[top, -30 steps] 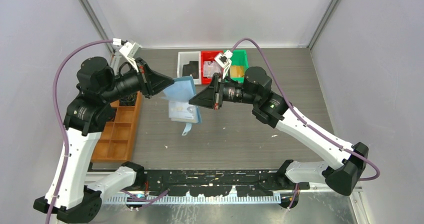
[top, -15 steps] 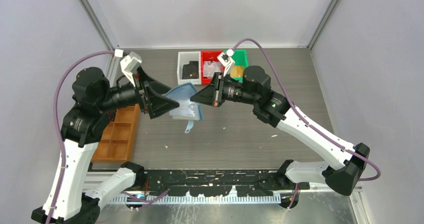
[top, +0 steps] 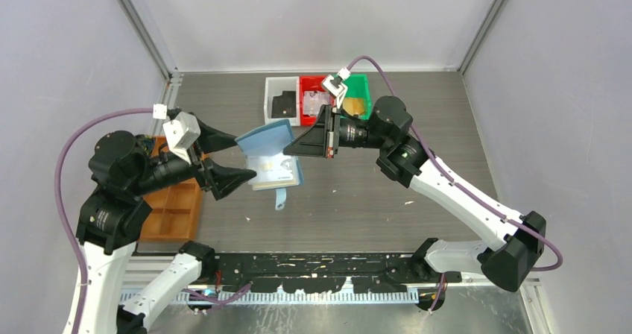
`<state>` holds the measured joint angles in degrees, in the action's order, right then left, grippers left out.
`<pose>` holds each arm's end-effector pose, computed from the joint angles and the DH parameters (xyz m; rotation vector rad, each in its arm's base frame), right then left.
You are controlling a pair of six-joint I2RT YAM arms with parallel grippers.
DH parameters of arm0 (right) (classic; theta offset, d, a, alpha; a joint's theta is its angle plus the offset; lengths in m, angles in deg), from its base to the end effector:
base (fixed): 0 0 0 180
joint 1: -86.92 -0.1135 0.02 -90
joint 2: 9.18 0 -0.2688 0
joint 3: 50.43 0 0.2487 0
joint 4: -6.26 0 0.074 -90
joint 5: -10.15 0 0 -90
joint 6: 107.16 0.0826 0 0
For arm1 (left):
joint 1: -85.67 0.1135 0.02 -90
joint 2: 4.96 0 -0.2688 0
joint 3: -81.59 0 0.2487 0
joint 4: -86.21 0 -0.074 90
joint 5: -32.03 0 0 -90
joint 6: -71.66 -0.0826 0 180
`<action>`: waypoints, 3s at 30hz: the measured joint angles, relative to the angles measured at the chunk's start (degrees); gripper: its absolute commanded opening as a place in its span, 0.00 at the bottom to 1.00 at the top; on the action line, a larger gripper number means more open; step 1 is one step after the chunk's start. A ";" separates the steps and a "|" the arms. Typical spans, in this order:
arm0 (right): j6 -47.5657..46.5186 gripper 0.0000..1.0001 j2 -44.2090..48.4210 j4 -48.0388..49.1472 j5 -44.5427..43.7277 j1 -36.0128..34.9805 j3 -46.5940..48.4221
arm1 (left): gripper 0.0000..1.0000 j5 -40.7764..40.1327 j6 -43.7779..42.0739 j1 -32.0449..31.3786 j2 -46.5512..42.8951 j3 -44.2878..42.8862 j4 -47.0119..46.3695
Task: Take the credit cards out of the card holder
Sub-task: Open the card holder at the center of the board.
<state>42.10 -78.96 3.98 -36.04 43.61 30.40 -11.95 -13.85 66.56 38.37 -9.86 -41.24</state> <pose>0.1814 0.2496 0.4338 -0.5352 1.7346 1.9088 0.0953 -0.0959 0.4730 0.8257 1.5039 -0.9660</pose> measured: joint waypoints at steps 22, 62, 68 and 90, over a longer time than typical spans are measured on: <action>2.69 0.41 -3.04 5.53 8.74 -1.18 0.02 | 0.00 4.04 16.70 -0.02 0.96 6.97 -9.29; -8.68 0.67 8.41 20.90 -8.72 -4.68 -19.45 | 0.00 4.13 31.56 -0.04 1.79 6.01 -16.09; -7.85 0.64 3.56 24.48 -7.89 -6.05 -15.34 | 0.00 5.90 32.35 -0.04 1.95 6.40 -16.02; -1.44 0.01 4.31 -2.03 -17.88 -6.78 -6.54 | 0.79 3.13 17.33 -0.02 -0.48 6.34 -7.80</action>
<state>40.66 -74.65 1.95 -53.92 36.83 23.86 -8.82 3.49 66.54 37.89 -3.52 -49.05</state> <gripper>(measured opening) 0.155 0.789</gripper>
